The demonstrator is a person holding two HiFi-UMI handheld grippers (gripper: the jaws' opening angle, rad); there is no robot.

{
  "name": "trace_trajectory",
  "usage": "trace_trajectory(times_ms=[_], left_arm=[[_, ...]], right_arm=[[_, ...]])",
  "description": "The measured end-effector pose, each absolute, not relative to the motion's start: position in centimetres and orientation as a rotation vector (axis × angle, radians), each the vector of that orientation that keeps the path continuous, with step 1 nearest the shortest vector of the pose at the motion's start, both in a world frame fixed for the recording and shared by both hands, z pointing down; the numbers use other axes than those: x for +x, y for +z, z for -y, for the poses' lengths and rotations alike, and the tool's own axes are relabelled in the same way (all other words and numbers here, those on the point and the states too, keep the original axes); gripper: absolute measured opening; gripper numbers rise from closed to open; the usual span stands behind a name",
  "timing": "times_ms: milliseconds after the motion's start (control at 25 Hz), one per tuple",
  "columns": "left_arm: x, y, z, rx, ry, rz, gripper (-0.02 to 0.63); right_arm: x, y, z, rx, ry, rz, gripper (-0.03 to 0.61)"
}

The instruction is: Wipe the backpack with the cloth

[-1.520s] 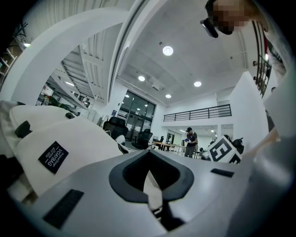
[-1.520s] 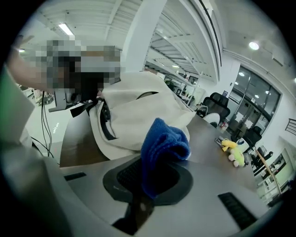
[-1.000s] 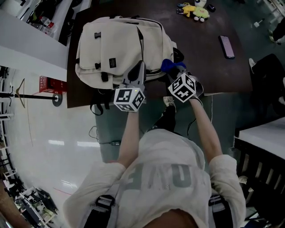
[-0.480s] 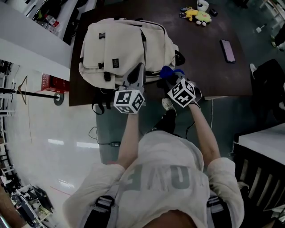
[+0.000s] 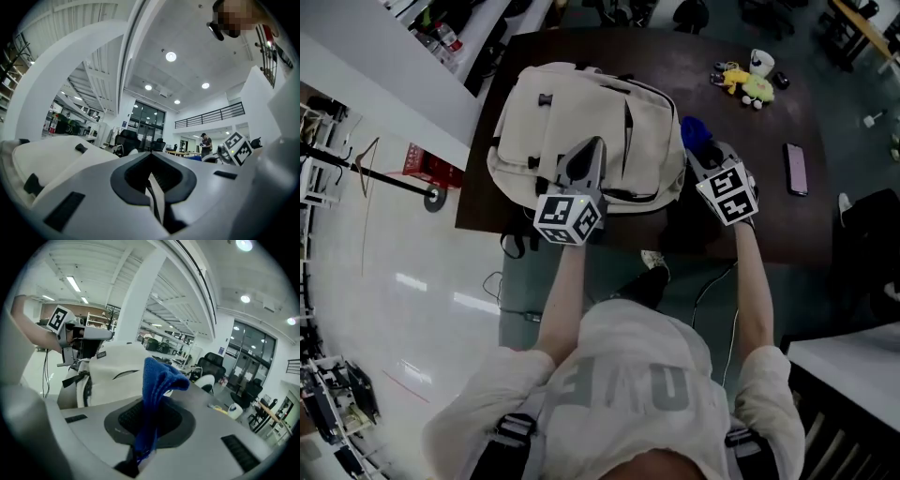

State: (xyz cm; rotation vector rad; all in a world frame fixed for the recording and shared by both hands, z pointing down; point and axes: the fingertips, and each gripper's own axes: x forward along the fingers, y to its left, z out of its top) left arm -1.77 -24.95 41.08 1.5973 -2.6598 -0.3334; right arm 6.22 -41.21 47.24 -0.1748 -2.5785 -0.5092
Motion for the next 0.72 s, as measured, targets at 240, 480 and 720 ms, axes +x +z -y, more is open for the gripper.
trace_trajectory(times_ms=[240, 480, 720], left_arm=[[-7.3, 40.2, 28.3, 1.488, -0.334, 2.727, 0.005], [-13.1, 40.8, 30.4, 1.337, -0.358, 2.769, 0.005], [-15.8, 40.1, 31.1, 1.38, -0.434, 2.711, 0.005]], right_arm=[[-4.1, 42.3, 44.3, -0.437, -0.648, 2.629, 0.041], [-15.6, 39.7, 42.9, -0.827, -0.733, 2.605, 0.042], [-24.5, 41.2, 38.6, -1.36, -0.819, 2.443, 0.041]])
